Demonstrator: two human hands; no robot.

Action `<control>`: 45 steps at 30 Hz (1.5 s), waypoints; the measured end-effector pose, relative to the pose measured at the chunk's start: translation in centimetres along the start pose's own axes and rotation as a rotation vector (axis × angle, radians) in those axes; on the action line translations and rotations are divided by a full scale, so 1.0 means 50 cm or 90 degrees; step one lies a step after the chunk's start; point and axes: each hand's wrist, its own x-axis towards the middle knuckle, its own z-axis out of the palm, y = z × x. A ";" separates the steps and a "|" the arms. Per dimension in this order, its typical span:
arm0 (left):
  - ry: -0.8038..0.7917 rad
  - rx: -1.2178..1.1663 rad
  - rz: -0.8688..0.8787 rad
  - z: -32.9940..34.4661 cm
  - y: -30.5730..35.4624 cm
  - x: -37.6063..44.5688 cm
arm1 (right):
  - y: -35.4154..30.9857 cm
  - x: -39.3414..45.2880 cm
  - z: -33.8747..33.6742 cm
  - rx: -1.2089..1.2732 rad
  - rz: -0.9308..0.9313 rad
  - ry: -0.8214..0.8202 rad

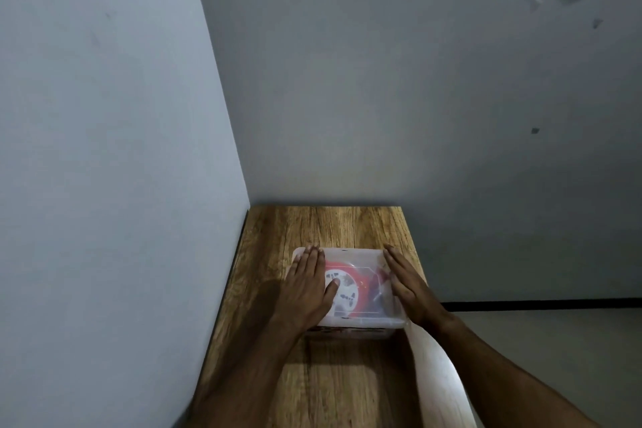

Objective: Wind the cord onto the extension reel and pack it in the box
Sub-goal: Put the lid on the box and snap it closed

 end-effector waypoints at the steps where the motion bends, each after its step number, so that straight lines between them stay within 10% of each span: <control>1: -0.001 0.007 -0.001 0.002 -0.004 0.002 | -0.001 0.009 0.001 -0.008 -0.006 -0.008; 8: 0.020 0.047 -0.001 0.014 -0.018 0.007 | -0.021 0.030 0.007 0.058 0.014 -0.013; 22: 0.019 0.046 -0.007 0.020 -0.020 0.009 | -0.053 0.005 -0.004 0.520 0.444 0.028; 39: 0.019 0.052 -0.017 0.020 -0.021 0.015 | -0.165 0.021 0.009 -0.204 0.313 0.223; 45: 0.022 0.046 -0.019 0.020 -0.020 0.016 | -0.139 0.007 0.060 -0.432 0.129 0.106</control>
